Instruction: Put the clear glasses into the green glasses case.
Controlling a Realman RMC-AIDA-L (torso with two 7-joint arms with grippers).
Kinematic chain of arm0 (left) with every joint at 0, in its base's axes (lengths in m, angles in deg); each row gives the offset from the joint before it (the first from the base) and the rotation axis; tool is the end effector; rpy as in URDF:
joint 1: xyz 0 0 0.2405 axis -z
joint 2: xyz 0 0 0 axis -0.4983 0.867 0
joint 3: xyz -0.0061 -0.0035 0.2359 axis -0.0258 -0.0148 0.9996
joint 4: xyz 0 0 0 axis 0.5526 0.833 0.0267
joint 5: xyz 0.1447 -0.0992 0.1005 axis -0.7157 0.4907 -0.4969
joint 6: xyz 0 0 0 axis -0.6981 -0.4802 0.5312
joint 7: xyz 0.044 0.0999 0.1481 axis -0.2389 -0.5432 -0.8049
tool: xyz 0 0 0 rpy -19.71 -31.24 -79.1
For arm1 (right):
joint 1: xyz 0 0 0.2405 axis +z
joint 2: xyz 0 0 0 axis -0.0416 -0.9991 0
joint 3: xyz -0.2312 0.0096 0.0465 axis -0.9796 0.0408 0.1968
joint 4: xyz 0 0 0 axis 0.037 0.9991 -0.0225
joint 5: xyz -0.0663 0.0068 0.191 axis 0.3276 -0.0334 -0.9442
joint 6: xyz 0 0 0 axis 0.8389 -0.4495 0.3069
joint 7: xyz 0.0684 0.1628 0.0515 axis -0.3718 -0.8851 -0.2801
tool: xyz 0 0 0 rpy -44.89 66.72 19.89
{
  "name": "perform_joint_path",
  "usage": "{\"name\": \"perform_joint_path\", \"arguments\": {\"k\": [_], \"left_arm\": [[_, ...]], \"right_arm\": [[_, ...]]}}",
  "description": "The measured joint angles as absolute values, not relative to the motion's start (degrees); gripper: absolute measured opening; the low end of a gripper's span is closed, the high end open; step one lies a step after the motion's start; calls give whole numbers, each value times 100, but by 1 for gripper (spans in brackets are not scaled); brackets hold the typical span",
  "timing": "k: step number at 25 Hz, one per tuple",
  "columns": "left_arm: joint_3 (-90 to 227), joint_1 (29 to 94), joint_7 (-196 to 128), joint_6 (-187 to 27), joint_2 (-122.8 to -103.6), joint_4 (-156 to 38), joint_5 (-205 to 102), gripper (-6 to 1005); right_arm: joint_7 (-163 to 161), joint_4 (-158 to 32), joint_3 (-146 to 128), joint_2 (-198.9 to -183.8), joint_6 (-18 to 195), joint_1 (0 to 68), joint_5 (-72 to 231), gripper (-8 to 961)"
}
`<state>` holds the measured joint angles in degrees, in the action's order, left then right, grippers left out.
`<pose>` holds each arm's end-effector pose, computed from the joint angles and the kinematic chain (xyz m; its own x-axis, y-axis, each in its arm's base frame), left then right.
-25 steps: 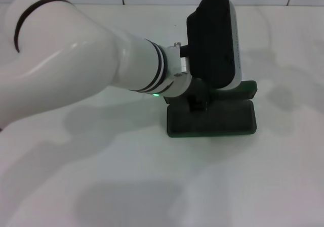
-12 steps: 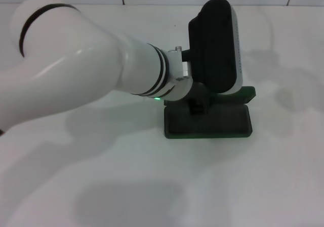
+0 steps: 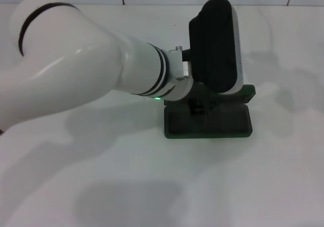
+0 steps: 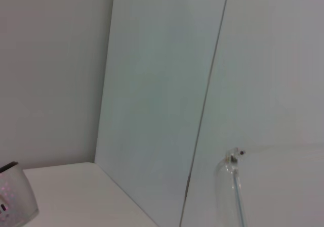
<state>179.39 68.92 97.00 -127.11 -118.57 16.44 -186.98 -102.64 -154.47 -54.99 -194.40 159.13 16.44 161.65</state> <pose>-0.0789 0.3345 -0.1407 0.9340 -0.2031 -0.2939 -0.2973 -0.8981 -0.3240 0.1328 0.3406 0.1346 0.8849 0.0483 -0.4633 -0.2780 -0.7431 -0.6086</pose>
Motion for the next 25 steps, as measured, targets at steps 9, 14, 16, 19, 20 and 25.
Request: {"name": "perform_joint_path", "arguments": {"k": [9, 14, 16, 19, 20, 25], "left_arm": [[17865, 6821, 9733, -12755, -11846, 2159, -18703, 438], [17331, 6216, 9887, -12832, -11830, 3319, -19225, 434], [16915, 5812, 9939, -12946, -11830, 4014, -19449, 432], [16225, 5253, 9988, -13054, -11829, 4897, -19206, 430], [16092, 5121, 9988, -13054, -11827, 5039, -19093, 429], [14878, 4392, 9556, -12934, -11826, 5397, -17006, 425]], "right_arm": [[-10237, -15310, -5185, -19434, 16129, 1605, 16017, 55], [-10076, -15088, -4798, -19430, 16526, 1646, 15812, 56], [-10013, -15005, -4663, -19417, 16719, 1688, 15697, 56], [-9883, -14911, -4560, -19404, 16928, 1703, 15637, 56], [-9813, -14844, -4537, -19403, 17030, 1707, 15627, 56], [-9319, -14131, -4552, -19409, 17574, 1865, 15449, 56]]}}
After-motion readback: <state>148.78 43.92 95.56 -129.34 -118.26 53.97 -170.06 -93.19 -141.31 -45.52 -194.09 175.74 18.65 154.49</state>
